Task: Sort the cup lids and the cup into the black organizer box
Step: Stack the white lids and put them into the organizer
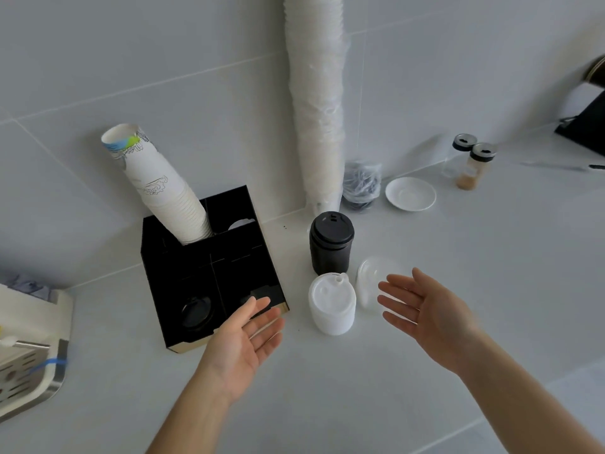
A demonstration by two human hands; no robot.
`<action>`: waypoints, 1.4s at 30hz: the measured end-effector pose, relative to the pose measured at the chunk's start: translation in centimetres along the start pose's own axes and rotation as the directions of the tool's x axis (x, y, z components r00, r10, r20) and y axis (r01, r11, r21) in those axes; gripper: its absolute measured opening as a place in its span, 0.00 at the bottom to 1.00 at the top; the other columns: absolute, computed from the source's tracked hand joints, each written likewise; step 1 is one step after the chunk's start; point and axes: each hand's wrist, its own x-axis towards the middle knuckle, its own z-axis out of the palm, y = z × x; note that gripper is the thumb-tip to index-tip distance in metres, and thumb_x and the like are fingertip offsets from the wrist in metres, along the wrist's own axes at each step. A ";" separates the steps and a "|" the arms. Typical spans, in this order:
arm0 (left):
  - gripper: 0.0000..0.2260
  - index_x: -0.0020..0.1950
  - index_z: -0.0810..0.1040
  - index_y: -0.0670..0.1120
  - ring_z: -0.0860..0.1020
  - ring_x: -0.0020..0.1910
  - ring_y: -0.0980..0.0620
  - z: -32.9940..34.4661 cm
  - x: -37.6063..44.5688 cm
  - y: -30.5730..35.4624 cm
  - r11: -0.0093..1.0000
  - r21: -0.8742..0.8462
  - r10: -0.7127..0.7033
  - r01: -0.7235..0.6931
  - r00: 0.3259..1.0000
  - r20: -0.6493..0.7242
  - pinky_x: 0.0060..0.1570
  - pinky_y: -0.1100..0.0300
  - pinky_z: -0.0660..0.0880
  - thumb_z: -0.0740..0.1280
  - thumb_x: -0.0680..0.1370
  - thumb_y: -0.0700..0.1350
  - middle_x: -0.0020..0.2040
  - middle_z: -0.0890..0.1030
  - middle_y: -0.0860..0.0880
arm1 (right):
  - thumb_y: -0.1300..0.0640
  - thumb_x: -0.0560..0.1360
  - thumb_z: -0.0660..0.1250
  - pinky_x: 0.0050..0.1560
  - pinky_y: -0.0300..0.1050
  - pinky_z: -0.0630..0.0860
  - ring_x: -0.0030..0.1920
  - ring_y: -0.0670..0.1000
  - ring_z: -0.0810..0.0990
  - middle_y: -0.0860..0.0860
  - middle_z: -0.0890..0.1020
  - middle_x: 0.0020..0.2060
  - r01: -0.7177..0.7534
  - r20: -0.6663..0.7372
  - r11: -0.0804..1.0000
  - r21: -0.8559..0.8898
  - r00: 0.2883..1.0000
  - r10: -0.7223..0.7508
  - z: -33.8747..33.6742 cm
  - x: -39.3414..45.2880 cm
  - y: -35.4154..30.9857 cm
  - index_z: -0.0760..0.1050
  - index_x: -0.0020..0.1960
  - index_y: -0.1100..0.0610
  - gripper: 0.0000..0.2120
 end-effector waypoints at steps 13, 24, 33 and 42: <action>0.12 0.61 0.75 0.50 0.73 0.66 0.48 4.2 4.9 -3.9 0.910 0.406 -0.070 0.085 0.996 -0.051 0.65 0.52 0.71 0.67 0.78 0.51 0.60 0.75 0.50 | 0.44 0.76 0.70 0.72 0.54 0.70 0.68 0.50 0.71 0.48 0.69 0.74 -0.141 0.045 0.940 -0.310 0.986 0.162 0.5 3.7 7.6 0.63 0.78 0.53 0.35; 0.03 0.51 0.77 0.59 0.75 0.52 0.62 7.3 8.5 -4.8 0.829 0.559 -0.049 0.032 0.999 0.016 0.50 0.61 0.70 0.64 0.79 0.53 0.53 0.80 0.60 | 0.31 0.66 0.68 0.68 0.51 0.69 0.71 0.49 0.71 0.48 0.75 0.68 -0.025 0.066 0.893 -0.449 0.996 0.061 2.4 6.8 9.3 0.67 0.74 0.49 0.42; 0.08 0.56 0.79 0.61 0.78 0.56 0.62 6.3 10.2 -4.7 0.798 0.600 -0.128 0.052 0.988 0.084 0.57 0.60 0.71 0.64 0.80 0.52 0.52 0.83 0.63 | 0.37 0.70 0.69 0.64 0.45 0.73 0.62 0.42 0.79 0.39 0.83 0.58 0.011 0.146 0.900 -0.436 0.988 0.058 2.1 7.6 9.3 0.75 0.65 0.39 0.24; 0.14 0.62 0.79 0.56 0.79 0.61 0.51 5.4 11.3 -4.7 0.824 0.540 -0.261 0.172 0.961 0.093 0.71 0.48 0.66 0.66 0.77 0.54 0.59 0.83 0.54 | 0.34 0.66 0.71 0.69 0.50 0.72 0.64 0.43 0.78 0.41 0.83 0.60 0.015 0.134 0.896 -0.445 0.990 0.050 1.6 8.1 9.3 0.76 0.66 0.41 0.29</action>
